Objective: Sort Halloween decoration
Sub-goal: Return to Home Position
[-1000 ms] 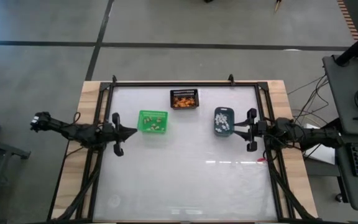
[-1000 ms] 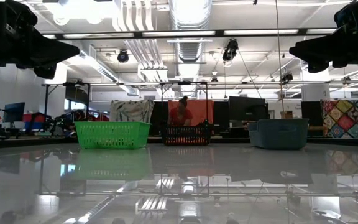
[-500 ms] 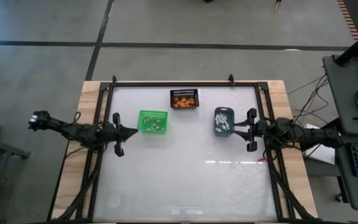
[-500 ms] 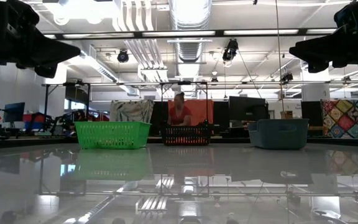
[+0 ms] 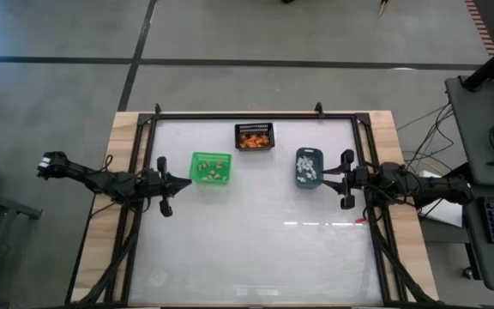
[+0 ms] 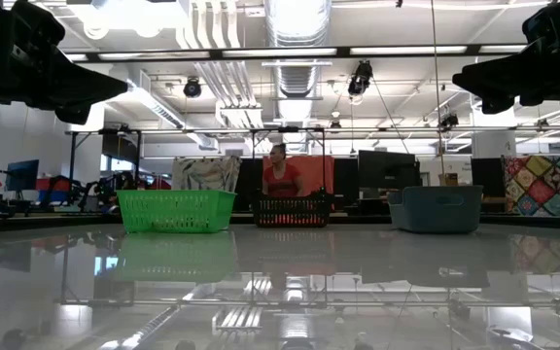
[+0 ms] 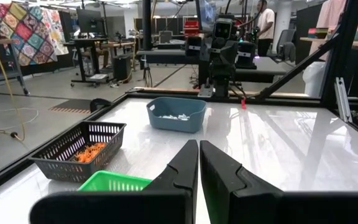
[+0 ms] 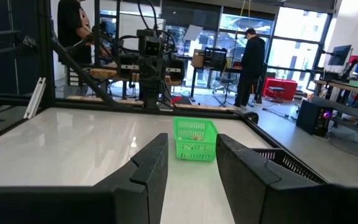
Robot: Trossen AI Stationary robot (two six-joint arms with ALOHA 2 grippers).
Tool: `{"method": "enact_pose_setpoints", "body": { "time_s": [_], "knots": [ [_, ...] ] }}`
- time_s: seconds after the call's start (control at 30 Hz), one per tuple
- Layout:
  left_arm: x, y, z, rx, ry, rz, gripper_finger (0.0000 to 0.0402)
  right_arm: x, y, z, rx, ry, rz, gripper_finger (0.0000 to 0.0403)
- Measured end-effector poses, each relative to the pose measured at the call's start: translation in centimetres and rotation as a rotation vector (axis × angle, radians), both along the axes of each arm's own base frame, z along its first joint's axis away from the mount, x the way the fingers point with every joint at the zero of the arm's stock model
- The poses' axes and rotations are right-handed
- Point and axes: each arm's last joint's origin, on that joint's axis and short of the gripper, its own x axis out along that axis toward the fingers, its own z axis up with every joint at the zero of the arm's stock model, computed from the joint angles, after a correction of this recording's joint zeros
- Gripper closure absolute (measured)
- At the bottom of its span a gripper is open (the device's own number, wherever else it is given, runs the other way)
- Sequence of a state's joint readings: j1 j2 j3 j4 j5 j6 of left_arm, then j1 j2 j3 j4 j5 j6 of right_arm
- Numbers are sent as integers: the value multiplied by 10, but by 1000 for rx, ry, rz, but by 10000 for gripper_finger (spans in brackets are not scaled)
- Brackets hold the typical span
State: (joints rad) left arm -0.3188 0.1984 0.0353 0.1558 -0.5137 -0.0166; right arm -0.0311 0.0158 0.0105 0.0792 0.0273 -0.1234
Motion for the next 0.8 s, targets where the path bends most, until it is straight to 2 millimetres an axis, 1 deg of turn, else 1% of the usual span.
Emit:
{"method": "enact_pose_setpoints", "body": {
  "time_s": [0.8],
  "knots": [
    [4,-1,-4,17,50,0,402,0,0,0,0,0,0,275]
  ]
}}
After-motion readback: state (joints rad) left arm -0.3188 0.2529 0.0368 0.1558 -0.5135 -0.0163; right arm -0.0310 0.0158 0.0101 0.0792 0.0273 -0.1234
